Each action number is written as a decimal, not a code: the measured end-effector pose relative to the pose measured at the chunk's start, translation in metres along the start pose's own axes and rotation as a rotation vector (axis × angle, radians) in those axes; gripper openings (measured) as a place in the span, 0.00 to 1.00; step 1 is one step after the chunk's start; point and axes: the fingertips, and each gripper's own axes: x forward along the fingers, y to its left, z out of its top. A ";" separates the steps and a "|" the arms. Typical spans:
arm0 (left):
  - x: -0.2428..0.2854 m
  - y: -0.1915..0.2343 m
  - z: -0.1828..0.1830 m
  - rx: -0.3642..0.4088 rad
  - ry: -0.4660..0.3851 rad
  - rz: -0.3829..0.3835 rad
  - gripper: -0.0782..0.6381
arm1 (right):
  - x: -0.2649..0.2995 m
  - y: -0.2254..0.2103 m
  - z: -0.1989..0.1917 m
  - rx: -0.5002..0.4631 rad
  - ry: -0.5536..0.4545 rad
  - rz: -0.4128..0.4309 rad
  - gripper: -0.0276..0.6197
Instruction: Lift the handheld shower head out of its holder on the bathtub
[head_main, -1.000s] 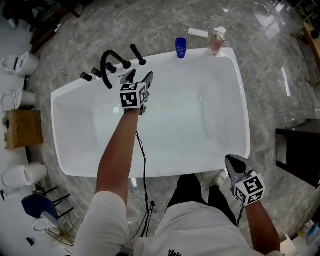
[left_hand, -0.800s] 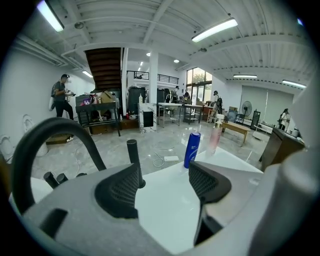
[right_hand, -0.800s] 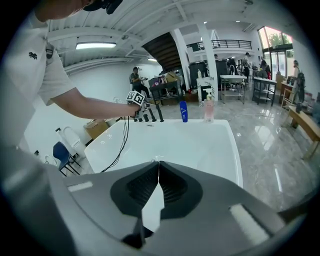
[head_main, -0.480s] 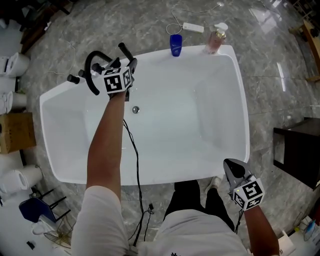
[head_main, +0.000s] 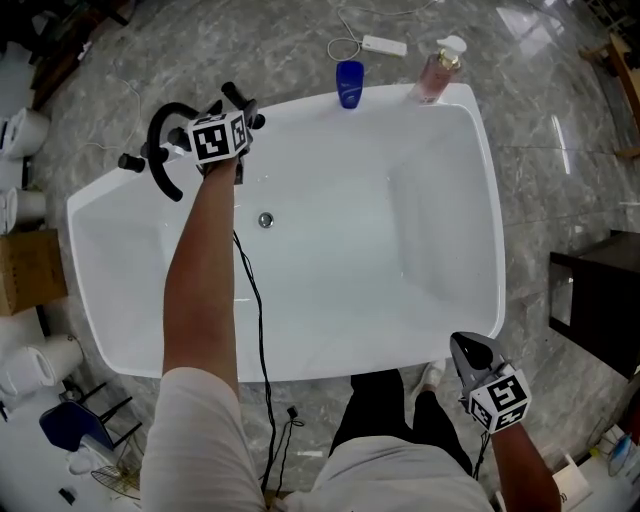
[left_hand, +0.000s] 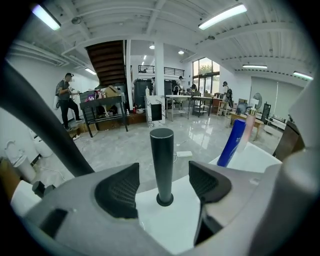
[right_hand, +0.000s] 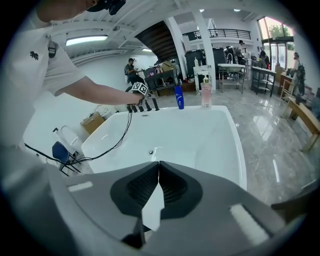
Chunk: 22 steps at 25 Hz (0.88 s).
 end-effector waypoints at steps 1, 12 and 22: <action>0.003 0.002 0.000 -0.004 -0.002 0.003 0.55 | 0.000 0.000 -0.001 0.004 0.002 -0.001 0.07; 0.028 0.002 -0.003 -0.013 0.014 0.011 0.46 | 0.012 -0.004 -0.016 0.047 0.025 0.008 0.07; 0.025 -0.003 0.002 0.024 0.022 0.015 0.31 | 0.012 -0.002 -0.020 0.058 -0.009 0.005 0.06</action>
